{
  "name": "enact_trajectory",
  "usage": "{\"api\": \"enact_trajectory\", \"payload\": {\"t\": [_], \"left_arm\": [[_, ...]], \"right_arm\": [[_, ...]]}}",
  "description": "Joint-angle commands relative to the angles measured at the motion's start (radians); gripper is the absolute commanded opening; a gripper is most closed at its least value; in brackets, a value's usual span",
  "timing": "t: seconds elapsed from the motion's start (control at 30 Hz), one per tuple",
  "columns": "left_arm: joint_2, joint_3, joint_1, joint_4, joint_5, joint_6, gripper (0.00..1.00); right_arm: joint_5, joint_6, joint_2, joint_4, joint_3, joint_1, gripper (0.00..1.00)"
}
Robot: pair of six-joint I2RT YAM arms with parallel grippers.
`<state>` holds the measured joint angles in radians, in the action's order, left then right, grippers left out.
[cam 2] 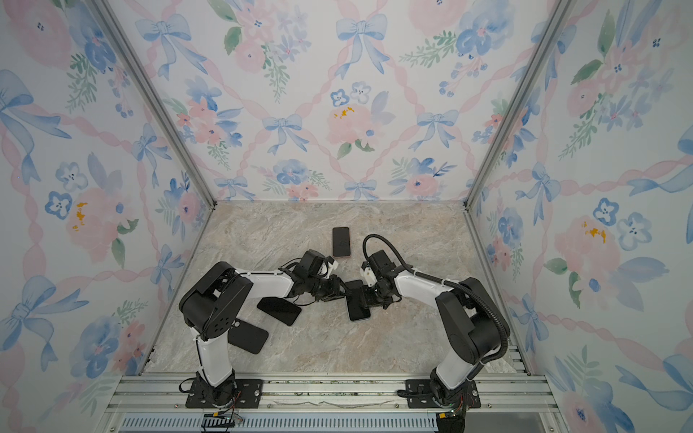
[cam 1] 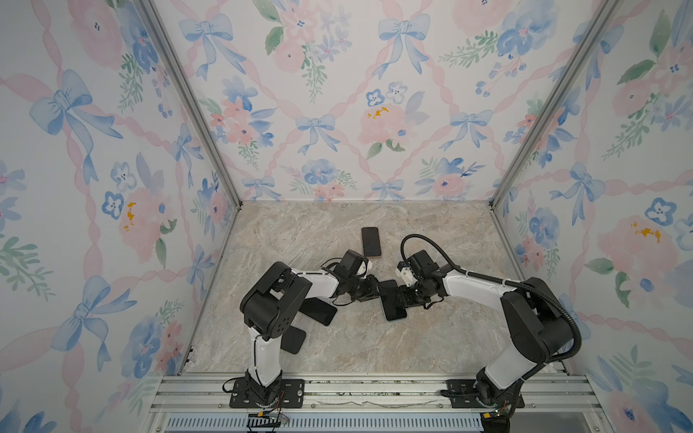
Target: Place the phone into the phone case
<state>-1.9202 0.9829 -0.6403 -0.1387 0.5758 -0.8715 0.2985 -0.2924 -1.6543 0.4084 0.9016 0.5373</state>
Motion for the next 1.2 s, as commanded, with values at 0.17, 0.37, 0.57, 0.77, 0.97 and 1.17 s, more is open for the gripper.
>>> {"api": "enact_trajectory", "payload": {"t": [0.17, 0.37, 0.57, 0.77, 0.97, 1.17], "left_arm": [[-0.058, 0.028, 0.009, 0.021, -0.002, 0.033, 0.39], [-0.005, -0.005, 0.012, 0.053, 0.002, 0.047, 0.39], [0.056, -0.017, -0.004, 0.178, 0.077, 0.083, 0.40], [0.112, -0.064, -0.059, 0.183, 0.097, 0.034, 0.40], [0.124, -0.083, -0.087, 0.183, 0.079, 0.015, 0.41], [0.096, -0.079, -0.091, 0.182, 0.065, 0.009, 0.41]], "right_arm": [[-0.066, -0.061, 0.057, -0.023, -0.032, 0.028, 0.41], [-0.149, -0.121, 0.104, 0.046, -0.025, 0.034, 0.45], [-0.194, -0.326, 0.204, 0.047, -0.107, 0.078, 0.45], [-0.167, -0.398, 0.331, 0.023, -0.183, 0.121, 0.42], [-0.160, -0.343, 0.398, -0.016, -0.248, 0.103, 0.37], [-0.066, -0.306, 0.396, -0.110, -0.299, 0.056, 0.32]]}}
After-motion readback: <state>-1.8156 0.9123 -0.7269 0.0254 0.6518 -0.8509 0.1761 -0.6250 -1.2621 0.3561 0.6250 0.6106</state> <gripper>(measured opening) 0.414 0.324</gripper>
